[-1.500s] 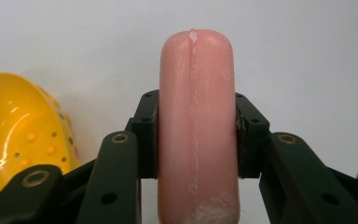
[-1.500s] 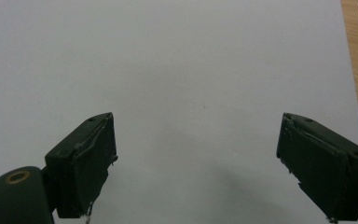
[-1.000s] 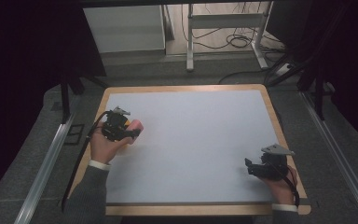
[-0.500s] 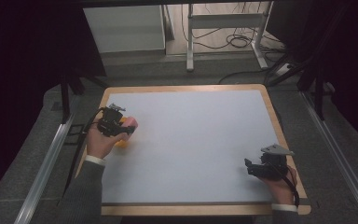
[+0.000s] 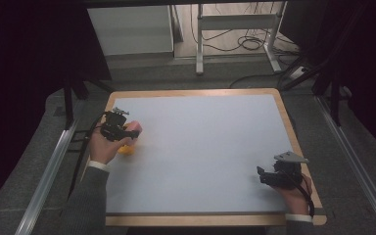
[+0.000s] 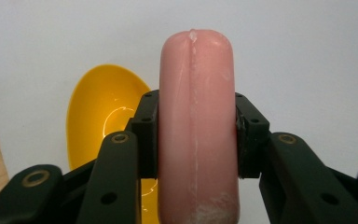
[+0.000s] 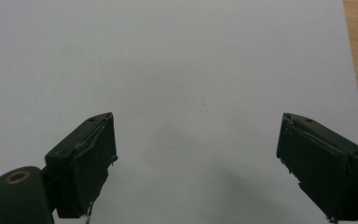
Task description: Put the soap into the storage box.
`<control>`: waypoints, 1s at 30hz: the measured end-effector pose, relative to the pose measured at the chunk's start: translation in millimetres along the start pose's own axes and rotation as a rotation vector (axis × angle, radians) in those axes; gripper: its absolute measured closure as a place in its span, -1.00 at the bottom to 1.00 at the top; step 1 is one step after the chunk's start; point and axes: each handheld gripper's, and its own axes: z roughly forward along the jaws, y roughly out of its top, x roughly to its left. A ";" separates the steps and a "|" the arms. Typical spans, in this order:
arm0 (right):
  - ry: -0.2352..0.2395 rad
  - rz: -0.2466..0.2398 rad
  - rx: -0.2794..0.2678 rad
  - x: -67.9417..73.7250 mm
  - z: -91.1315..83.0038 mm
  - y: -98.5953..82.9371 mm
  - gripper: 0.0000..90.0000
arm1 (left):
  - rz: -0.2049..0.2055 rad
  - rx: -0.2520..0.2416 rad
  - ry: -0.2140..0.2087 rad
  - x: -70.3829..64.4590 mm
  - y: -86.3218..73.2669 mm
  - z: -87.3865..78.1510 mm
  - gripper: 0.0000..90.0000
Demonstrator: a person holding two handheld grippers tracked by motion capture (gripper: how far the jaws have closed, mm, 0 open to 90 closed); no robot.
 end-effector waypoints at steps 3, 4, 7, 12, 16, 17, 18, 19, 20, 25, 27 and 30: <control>-0.001 0.000 0.000 -0.1 -0.1 -0.1 -0.74 | -0.007 0.001 0.006 2.5 0.0 0.2 0.34; 0.001 0.001 0.000 -0.4 -0.3 -0.1 -0.74 | -0.009 0.000 0.007 3.3 -0.2 0.2 0.34; -0.001 0.001 0.001 -0.6 -0.2 -0.3 -0.74 | -0.015 -0.002 0.010 6.1 -0.7 -0.5 0.34; -0.003 -0.001 0.000 -0.2 -0.1 -0.2 -0.74 | -0.031 0.002 0.016 11.4 -2.5 0.0 0.34; -0.002 -0.001 0.002 -0.2 0.2 -0.3 -0.74 | -0.039 0.003 0.022 15.2 -3.6 0.5 0.34; -0.002 -0.001 0.002 -0.1 0.2 -0.3 -0.74 | -0.040 0.002 0.024 15.8 -3.7 0.5 0.34; -0.002 -0.001 0.002 -0.1 0.3 -0.3 -0.74 | -0.042 0.002 0.025 16.5 -3.9 0.4 0.34; -0.002 -0.001 0.002 0.0 0.4 -0.3 -0.74 | -0.042 0.002 0.027 16.9 -3.9 0.3 0.34; -0.002 -0.001 0.003 0.1 0.5 -0.4 -0.74 | -0.043 0.001 0.026 17.5 -3.9 0.4 0.34; -0.002 -0.001 0.003 -0.1 0.5 -0.4 -0.74 | -0.047 0.008 0.030 21.3 -4.6 1.8 0.34; -0.002 -0.001 0.003 -0.2 0.5 -0.5 -0.74 | -0.050 0.009 0.035 22.8 -5.8 2.9 0.34; -0.002 -0.002 0.004 -0.1 0.7 -0.6 -0.74 | -0.056 0.013 0.034 25.0 -7.6 4.7 0.34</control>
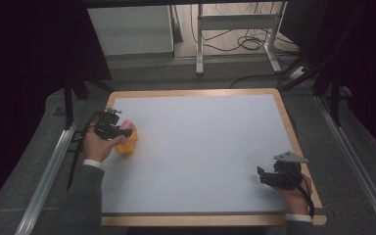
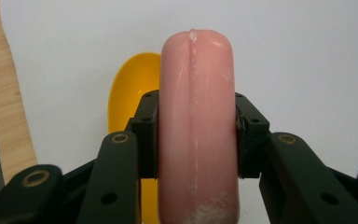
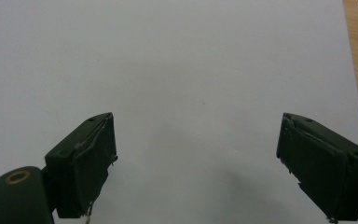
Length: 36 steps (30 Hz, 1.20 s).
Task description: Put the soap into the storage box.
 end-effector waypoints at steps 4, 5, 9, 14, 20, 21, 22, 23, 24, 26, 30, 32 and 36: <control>0.001 -0.001 0.002 0.4 0.4 0.0 -0.74 | -0.006 0.006 0.001 2.3 -1.3 2.9 0.34; 0.000 -0.001 0.002 0.3 0.4 -0.1 -0.74 | -0.008 0.008 0.001 2.8 -1.5 3.8 0.34; -0.001 0.000 0.003 0.1 0.8 -0.4 -0.74 | -0.015 0.009 0.011 5.1 -2.9 7.6 0.34; 0.001 -0.002 0.004 0.7 1.3 -0.4 -0.74 | -0.023 0.024 0.008 7.2 -5.3 14.3 0.34; 0.001 -0.002 0.006 0.6 1.6 -0.6 -0.74 | -0.034 0.041 0.006 10.3 -9.5 22.1 0.33; 0.001 -0.002 0.006 0.6 1.8 -0.7 -0.74 | -0.035 0.045 0.006 10.6 -10.3 23.4 0.33; 0.002 -0.003 0.008 0.6 1.9 -0.7 -0.74 | -0.036 0.047 0.006 10.8 -11.1 24.7 0.33; 0.001 -0.003 0.007 0.8 2.2 -0.8 -0.74 | -0.036 0.049 0.005 11.2 -11.9 25.9 0.33; 0.002 -0.004 0.008 1.0 2.5 -0.8 -0.74 | -0.038 0.050 0.005 11.4 -12.8 27.2 0.33; 0.002 -0.005 0.010 1.5 2.8 -0.9 -0.74 | -0.038 0.056 0.008 11.3 -14.3 29.4 0.33; 0.002 -0.005 0.011 1.4 3.1 -1.0 -0.74 | -0.040 0.050 0.005 11.3 -15.9 30.2 0.33; 0.001 -0.005 0.011 1.4 3.3 -1.1 -0.74 | -0.040 0.046 0.003 11.3 -16.0 29.9 0.33; 0.002 -0.009 0.011 2.1 3.4 -0.8 -0.74 | -0.041 0.016 -0.002 10.7 -14.7 24.4 0.13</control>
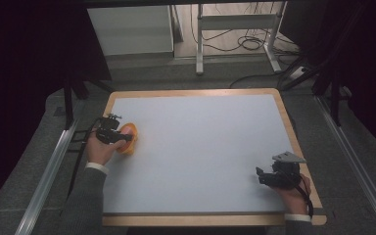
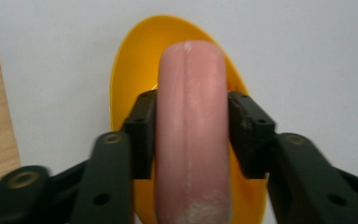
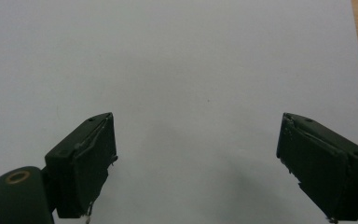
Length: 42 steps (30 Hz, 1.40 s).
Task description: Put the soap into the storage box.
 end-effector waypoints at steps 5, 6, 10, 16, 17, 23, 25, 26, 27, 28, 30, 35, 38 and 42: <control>0.000 0.001 0.000 -0.5 -0.2 0.0 -0.74 | -0.004 -0.063 0.007 -0.6 -0.4 -12.0 -0.19; 0.000 0.003 0.000 -0.5 -0.4 0.0 -0.74 | 0.001 -0.074 0.004 -0.9 -0.8 -14.6 -0.23; -0.001 0.004 -0.001 -0.9 -0.6 0.1 -0.74 | 0.016 -0.111 -0.021 -4.8 -3.8 -25.7 -0.31; -0.001 -0.002 0.000 0.1 -0.5 0.7 -0.74 | 0.049 -0.169 -0.086 -16.7 -14.1 -43.1 -0.36; 0.000 -0.001 0.000 0.2 -0.5 0.8 -0.74 | 0.054 -0.173 -0.093 -18.4 -15.8 -44.4 -0.37; -0.001 0.000 -0.005 0.2 -1.3 1.1 -0.74 | 0.076 -0.192 -0.125 -29.7 -31.9 -47.9 -0.37; -0.001 0.001 -0.005 0.3 -1.5 1.2 -0.74 | 0.082 -0.196 -0.137 -32.6 -36.7 -48.2 -0.36; -0.002 0.000 -0.005 0.3 -1.6 1.2 -0.74 | 0.084 -0.201 -0.145 -34.9 -40.0 -49.1 -0.35; -0.002 0.000 -0.005 0.3 -1.7 1.2 -0.74 | 0.090 -0.206 -0.151 -36.5 -42.6 -49.8 -0.35; -0.002 0.000 -0.005 0.3 -1.7 1.2 -0.74 | 0.094 -0.209 -0.160 -38.4 -45.0 -50.4 -0.35; -0.003 0.000 -0.005 0.3 -1.7 1.2 -0.74 | 0.108 -0.213 -0.168 -42.1 -49.7 -51.4 -0.35; -0.002 -0.002 -0.005 0.7 -2.0 1.3 -0.74 | 0.117 -0.212 -0.200 -49.8 -63.4 -49.3 -0.35; -0.002 -0.002 -0.005 0.9 -2.2 1.4 -0.74 | 0.126 -0.193 -0.209 -53.1 -73.2 -44.2 -0.34; -0.002 -0.003 -0.004 1.5 -2.0 1.4 -0.74 | 0.124 -0.167 -0.213 -54.0 -87.0 -35.9 -0.35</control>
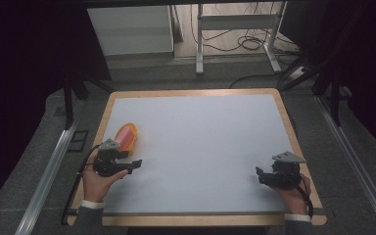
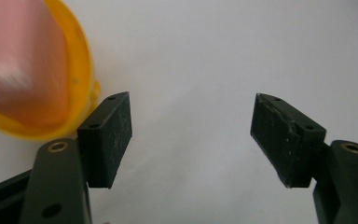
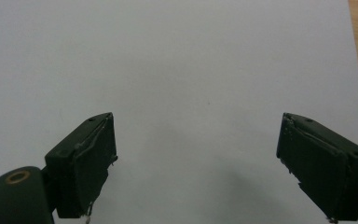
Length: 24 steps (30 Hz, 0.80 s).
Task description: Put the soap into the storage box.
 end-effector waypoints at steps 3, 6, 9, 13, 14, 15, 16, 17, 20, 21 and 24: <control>0.000 -0.004 -0.002 0.8 -0.1 0.4 -0.74 | -0.021 0.006 -0.010 2.0 -10.6 3.2 -0.35; 0.001 -0.004 -0.003 1.6 -0.2 0.9 -0.74 | -0.025 0.016 -0.011 3.1 -16.1 4.4 -0.34; 0.001 -0.006 -0.003 2.2 -0.1 1.2 -0.74 | -0.033 0.011 -0.006 3.8 -19.9 2.4 -0.34; 0.001 -0.006 -0.003 2.2 0.0 1.2 -0.74 | -0.039 0.009 -0.009 4.3 -23.8 0.8 -0.35; 0.001 -0.007 -0.002 2.4 0.1 1.2 -0.74 | -0.043 0.008 -0.008 4.2 -24.2 0.6 -0.35; 0.001 -0.008 -0.002 2.6 0.2 1.2 -0.74 | -0.046 0.005 -0.009 4.2 -24.4 0.6 -0.35; 0.002 -0.010 -0.001 2.7 0.2 1.2 -0.74 | -0.043 0.002 -0.009 4.3 -24.3 0.4 -0.35; 0.000 -0.011 -0.003 3.2 0.3 1.3 -0.74 | -0.043 -0.001 -0.009 4.4 -24.3 0.2 -0.35; -0.002 -0.013 -0.007 3.8 0.1 1.6 -0.74 | -0.041 0.005 -0.013 5.1 -24.1 0.8 -0.35; -0.003 -0.013 -0.009 4.2 -0.1 1.9 -0.74 | -0.039 0.008 -0.014 5.2 -24.2 1.3 -0.36; -0.004 -0.016 -0.009 4.7 -0.4 2.4 -0.74 | -0.037 0.004 -0.015 5.4 -24.1 2.3 -0.36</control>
